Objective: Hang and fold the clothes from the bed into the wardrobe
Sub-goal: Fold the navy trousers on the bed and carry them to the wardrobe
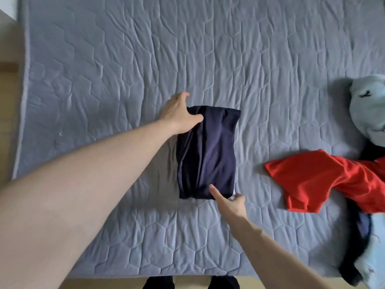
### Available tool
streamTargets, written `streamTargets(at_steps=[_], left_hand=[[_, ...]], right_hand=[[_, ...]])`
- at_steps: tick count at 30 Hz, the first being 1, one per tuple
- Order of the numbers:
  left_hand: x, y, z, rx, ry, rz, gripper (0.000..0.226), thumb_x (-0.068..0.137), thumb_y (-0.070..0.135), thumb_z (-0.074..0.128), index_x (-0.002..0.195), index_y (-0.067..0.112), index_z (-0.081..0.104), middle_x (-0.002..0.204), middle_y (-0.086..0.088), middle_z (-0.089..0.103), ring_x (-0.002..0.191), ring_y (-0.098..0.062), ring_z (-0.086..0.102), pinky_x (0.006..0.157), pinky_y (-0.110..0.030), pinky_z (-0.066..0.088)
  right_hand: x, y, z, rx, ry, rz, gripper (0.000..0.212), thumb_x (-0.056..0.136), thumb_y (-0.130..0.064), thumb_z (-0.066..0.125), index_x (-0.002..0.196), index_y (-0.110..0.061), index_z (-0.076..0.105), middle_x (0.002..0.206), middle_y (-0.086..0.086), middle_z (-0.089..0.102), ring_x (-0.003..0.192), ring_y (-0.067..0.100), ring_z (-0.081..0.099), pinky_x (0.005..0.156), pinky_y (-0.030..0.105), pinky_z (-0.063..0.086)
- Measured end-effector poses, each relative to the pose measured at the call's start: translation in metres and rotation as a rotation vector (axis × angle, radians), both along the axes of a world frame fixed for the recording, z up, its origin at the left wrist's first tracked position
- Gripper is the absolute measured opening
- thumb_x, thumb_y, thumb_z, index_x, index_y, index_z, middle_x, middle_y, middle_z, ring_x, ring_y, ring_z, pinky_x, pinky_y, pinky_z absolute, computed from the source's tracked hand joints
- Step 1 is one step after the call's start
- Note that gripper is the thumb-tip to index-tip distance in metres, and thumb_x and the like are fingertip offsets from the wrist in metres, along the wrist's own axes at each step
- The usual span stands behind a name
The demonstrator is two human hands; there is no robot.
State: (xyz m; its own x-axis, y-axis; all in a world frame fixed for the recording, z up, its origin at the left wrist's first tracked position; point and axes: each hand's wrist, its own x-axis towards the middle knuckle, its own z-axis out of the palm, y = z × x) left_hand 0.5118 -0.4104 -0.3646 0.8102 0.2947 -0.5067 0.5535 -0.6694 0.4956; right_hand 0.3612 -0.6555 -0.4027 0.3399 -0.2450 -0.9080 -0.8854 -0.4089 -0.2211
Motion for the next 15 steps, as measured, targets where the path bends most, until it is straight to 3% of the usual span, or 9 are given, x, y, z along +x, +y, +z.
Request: streamTargets(at_steps=[4,9,11,15], left_hand=[[0.039,0.001,-0.008,-0.015,0.178,-0.240,0.116,0.071,0.060,0.080,0.162,0.029,0.015,0.168,0.002,0.024,0.151,-0.023,0.029,0.120,-0.039,0.032],[0.050,-0.010,-0.040,-0.034,0.391,-0.330,0.132,0.063,0.067,0.082,0.163,0.031,0.004,0.167,0.001,0.027,0.150,-0.024,0.033,0.122,-0.040,0.030],[0.045,-0.010,-0.048,-0.097,0.410,-0.298,0.137,0.052,0.066,0.084,0.163,0.031,0.010,0.164,0.002,0.033,0.146,-0.023,0.039,0.120,-0.040,0.034],[0.026,0.001,-0.049,-0.133,0.427,-0.215,0.124,0.038,0.060,0.089,0.148,0.021,0.046,0.137,0.000,0.060,0.117,-0.023,0.062,0.106,-0.039,0.050]], right_hand=[[-0.008,0.013,-0.012,0.219,0.043,-0.123,0.070,0.070,-0.069,0.079,0.124,-0.033,0.054,0.114,-0.006,0.068,0.107,0.022,0.068,0.083,0.037,0.061],[-0.007,0.016,-0.040,0.279,-0.072,-0.434,0.054,0.082,-0.041,0.082,0.130,-0.030,0.057,0.119,-0.005,0.070,0.108,0.022,0.070,0.077,0.034,0.062],[-0.007,0.008,-0.044,0.290,-0.102,-0.504,0.047,0.089,-0.029,0.078,0.130,-0.028,0.055,0.120,-0.003,0.069,0.110,0.023,0.070,0.077,0.036,0.061],[0.001,-0.016,-0.040,0.266,-0.198,-0.632,0.023,0.094,-0.016,0.072,0.112,-0.019,0.058,0.110,0.003,0.068,0.099,0.022,0.069,0.077,0.039,0.059]])
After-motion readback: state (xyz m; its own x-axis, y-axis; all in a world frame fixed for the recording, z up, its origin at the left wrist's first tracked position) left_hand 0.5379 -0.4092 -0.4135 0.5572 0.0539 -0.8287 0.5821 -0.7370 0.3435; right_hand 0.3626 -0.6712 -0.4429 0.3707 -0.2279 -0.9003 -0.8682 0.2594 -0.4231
